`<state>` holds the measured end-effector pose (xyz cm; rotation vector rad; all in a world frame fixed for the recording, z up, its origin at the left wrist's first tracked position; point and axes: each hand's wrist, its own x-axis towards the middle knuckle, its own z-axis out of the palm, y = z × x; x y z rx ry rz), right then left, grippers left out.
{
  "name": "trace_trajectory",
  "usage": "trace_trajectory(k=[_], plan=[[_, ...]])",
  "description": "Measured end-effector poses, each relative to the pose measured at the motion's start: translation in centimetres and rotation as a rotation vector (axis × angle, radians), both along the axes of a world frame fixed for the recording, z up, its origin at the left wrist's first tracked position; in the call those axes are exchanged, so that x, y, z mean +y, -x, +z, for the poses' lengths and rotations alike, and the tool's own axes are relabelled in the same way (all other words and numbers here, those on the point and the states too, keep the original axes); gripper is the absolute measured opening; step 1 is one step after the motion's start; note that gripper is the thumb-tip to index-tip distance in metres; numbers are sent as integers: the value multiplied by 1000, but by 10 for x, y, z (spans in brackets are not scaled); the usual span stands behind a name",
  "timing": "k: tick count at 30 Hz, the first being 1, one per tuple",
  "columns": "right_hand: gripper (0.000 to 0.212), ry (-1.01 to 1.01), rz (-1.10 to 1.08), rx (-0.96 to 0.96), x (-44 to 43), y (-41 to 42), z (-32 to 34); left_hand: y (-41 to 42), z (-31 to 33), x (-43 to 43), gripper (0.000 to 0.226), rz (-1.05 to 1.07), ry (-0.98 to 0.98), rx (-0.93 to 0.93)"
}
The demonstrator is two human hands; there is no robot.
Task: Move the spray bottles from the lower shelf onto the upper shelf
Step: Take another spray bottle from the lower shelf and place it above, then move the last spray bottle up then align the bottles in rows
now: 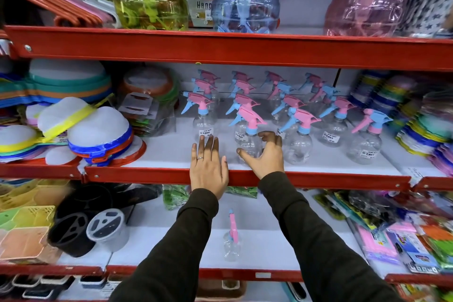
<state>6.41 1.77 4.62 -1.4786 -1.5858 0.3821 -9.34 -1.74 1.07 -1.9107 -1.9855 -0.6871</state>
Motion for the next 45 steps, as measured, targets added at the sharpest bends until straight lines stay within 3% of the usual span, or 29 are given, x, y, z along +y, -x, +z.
trace_trajectory(k=[16, 26, 31, 39, 45], plan=[[79, 46, 30, 51, -6, -5, -4, -1, 2, -3, 68, 2, 27, -2], [43, -192, 62, 141, -55, -12, -10, 6, 6, -7, 70, -48, 63, -4], [31, -208, 135, 157, -77, -9, -29, 39, 7, -17, 66, -14, 5, -45], [27, 72, 131, 119, -109, 7, -118, 98, 3, -22, 63, 59, 28, -61], [57, 519, 63, 73, -119, 13, -200, 100, -1, -17, 61, 68, 19, -29]])
